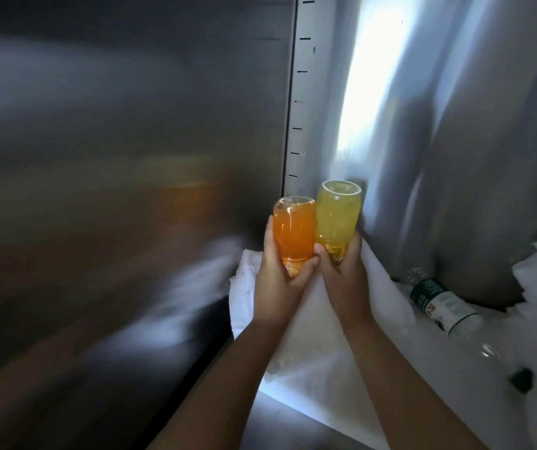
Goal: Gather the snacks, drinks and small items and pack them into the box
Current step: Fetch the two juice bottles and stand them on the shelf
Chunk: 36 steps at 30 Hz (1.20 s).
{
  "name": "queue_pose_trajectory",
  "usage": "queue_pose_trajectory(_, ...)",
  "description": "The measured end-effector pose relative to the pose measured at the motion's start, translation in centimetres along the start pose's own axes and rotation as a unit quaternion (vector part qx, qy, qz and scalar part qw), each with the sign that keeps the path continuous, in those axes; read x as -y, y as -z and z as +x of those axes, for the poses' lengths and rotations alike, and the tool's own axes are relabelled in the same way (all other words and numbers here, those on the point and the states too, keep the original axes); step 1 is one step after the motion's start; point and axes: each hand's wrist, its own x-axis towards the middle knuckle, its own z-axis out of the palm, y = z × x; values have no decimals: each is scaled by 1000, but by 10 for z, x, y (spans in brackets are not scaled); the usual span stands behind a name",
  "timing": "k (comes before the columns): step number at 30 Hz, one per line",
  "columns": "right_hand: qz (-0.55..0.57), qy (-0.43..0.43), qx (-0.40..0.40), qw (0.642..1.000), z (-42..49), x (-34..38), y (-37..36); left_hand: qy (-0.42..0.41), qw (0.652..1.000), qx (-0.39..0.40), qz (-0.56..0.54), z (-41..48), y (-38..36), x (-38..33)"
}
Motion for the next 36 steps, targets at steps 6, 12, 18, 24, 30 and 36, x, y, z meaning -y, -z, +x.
queue_pose_trajectory(6,-30,6,-3,1000,-2,4,-1,-9,1000,-30,4,-2,0,3)
queue_pose_trajectory(12,-32,-8,-9,999,-10,10,1,25,996,27,-82,-2,1,9)
queue_pose_trajectory(18,-12,-38,-13,999,-41,28,2,51,996,12,-75,-17,15,3)
queue_pose_trajectory(24,-33,-45,7,998,-92,63,14,99,993,2,-61,-56,48,-17)
queue_pose_trajectory(30,-82,-21,-23,996,-159,96,50,73,997,9,-7,-118,93,-64)
queue_pose_trajectory(36,-60,0,-80,995,-242,154,91,57,998,-20,26,-206,122,-136)
